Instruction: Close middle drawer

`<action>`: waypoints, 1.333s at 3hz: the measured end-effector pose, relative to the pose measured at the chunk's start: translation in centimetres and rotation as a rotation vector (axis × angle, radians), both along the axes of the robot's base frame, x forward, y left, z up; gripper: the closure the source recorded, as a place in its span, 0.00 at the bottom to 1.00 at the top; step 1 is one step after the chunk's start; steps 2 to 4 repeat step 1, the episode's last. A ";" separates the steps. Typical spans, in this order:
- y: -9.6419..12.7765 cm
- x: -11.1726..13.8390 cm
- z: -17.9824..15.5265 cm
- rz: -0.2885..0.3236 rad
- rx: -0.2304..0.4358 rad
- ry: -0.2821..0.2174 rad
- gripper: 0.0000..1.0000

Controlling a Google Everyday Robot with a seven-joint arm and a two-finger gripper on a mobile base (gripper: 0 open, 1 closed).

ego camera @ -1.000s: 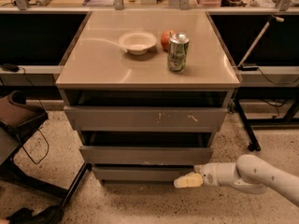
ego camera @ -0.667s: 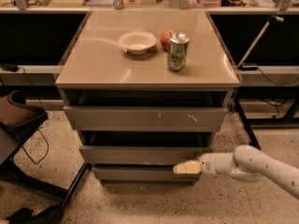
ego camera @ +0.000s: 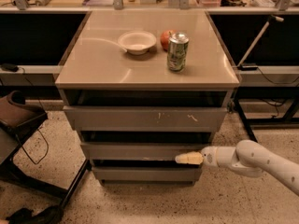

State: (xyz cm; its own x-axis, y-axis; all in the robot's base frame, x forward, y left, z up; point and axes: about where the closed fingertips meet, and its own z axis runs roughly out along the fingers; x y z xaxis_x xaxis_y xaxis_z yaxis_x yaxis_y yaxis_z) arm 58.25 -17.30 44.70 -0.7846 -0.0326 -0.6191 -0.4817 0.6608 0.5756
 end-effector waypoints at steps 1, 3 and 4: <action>-0.1 -0.2 0.0 0.000 0.000 0.000 0.00; -0.1 -0.2 0.0 0.000 0.000 0.000 0.00; -0.1 -0.2 0.0 0.000 0.000 0.000 0.00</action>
Offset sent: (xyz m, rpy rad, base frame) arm 0.0000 0.0000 0.0000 0.0000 0.0000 0.0000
